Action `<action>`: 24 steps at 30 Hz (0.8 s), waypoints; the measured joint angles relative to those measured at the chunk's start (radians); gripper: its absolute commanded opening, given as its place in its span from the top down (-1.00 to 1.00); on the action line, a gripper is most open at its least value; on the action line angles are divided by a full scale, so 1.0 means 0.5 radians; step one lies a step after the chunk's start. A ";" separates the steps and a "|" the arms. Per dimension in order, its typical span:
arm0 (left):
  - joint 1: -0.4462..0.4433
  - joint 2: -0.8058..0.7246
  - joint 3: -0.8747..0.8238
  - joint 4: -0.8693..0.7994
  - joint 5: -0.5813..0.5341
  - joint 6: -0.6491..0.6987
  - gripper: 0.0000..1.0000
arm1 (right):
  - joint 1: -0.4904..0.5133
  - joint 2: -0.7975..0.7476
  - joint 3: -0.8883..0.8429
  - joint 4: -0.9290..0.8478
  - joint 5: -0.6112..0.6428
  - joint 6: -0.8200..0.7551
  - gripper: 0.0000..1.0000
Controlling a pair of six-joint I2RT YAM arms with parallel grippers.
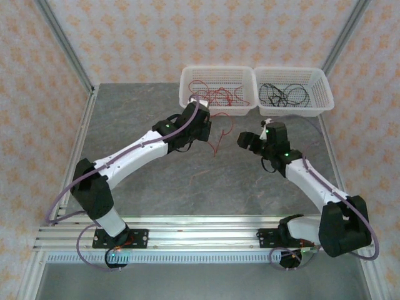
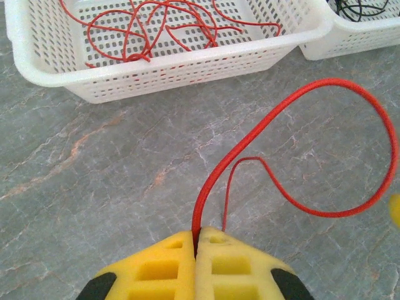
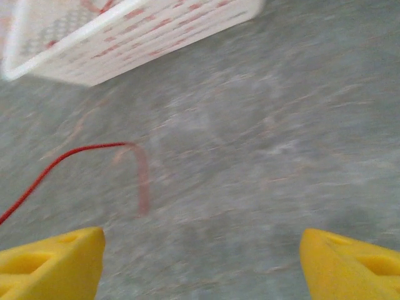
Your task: Untangle the cables
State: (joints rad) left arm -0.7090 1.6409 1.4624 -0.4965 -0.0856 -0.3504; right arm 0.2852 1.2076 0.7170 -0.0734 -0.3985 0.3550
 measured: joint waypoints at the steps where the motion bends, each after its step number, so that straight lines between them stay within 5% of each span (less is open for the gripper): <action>1: 0.000 -0.002 0.020 -0.029 0.000 -0.008 1.00 | 0.038 -0.013 -0.022 0.038 -0.013 0.025 -0.61; 9: 0.000 0.034 0.520 -0.275 -0.062 -0.019 1.00 | 0.092 -0.191 -0.130 0.128 -0.019 0.114 -0.60; 19: 0.018 0.523 1.497 -0.497 -0.296 0.125 1.00 | 0.106 -0.376 -0.341 0.137 0.005 0.166 -0.60; 24: 0.080 0.693 1.620 -0.441 -0.359 0.200 1.00 | 0.109 -0.494 -0.394 0.098 0.037 0.182 -0.60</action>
State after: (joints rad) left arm -0.6689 1.9873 2.2723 -0.7170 -0.2649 -0.2504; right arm 0.3397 0.9607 0.5201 -0.0246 -0.3801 0.4458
